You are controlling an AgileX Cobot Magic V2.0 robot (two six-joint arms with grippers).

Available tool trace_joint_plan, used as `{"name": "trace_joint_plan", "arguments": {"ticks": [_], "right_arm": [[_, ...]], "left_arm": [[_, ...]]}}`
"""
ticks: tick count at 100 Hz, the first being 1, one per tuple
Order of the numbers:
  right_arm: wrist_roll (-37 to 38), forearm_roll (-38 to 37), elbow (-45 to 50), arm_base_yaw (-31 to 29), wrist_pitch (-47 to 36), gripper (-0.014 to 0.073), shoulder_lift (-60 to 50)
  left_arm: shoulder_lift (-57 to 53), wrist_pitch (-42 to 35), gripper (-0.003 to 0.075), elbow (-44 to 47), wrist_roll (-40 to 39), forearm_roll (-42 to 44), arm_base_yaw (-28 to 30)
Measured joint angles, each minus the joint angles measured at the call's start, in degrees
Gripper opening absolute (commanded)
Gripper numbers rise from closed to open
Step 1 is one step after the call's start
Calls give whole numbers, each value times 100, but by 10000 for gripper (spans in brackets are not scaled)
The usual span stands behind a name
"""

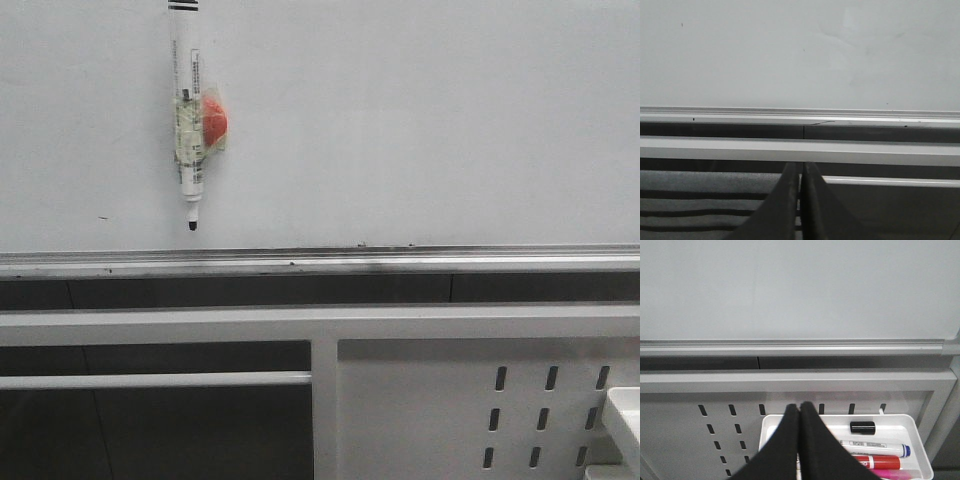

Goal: Write number 1 on whiteboard

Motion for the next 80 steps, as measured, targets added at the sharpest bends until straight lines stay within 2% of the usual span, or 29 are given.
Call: {"name": "trace_joint_plan", "arguments": {"ticks": [48, 59, 80], "right_arm": [[0, -3, 0, 0, 0, -69, 0], [0, -67, 0, 0, 0, -69, 0], [0, -956, 0, 0, -67, -69, 0]], "left_arm": [[0, -174, -20, 0, 0, 0, 0], [0, -866, -20, 0, 0, 0, 0], [0, -2566, -20, 0, 0, 0, 0]]}}
